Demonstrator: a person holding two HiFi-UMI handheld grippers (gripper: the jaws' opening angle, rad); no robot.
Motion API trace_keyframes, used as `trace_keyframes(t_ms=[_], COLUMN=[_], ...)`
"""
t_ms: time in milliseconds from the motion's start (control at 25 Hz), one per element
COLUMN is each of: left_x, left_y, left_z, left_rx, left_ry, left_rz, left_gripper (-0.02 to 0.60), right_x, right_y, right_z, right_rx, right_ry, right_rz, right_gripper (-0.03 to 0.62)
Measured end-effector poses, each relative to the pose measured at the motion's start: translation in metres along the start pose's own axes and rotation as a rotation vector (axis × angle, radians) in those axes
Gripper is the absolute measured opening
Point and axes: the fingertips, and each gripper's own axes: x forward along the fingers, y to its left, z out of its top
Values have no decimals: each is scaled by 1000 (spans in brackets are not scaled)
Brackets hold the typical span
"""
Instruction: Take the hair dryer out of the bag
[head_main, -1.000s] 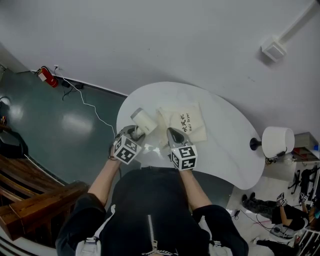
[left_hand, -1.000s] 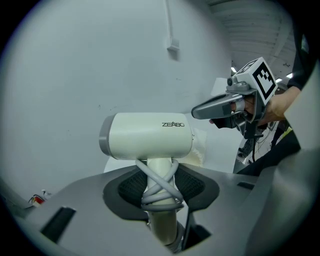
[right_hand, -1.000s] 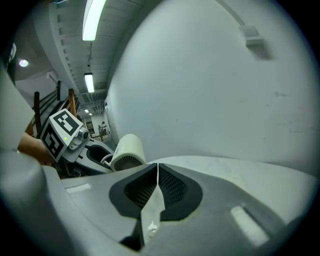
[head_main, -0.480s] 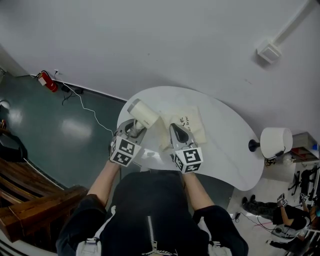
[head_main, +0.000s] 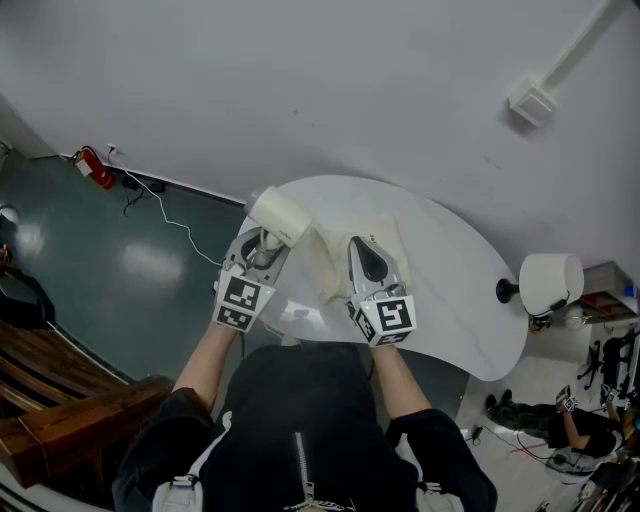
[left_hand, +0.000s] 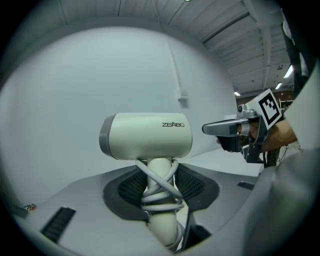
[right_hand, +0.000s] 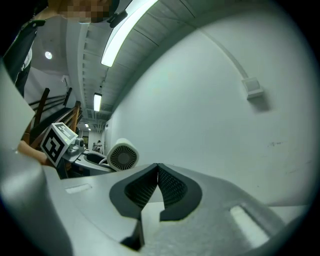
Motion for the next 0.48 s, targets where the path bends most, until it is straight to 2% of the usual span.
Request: trace_keyframes(t_ms=[240,480], left_x=[-5,-7], left_y=[10,17], left_z=[11,9], left_rx=[-9,-5], left_ry=[-42,-35], left_rz=[16,13], left_gripper=[178,178], right_x=[1,0], right_y=[5,7], right_z=[6,6], right_rx=[-16,-2], right_ry=[-12,-15], right_rz=[6,6], right_gripper=[3,3])
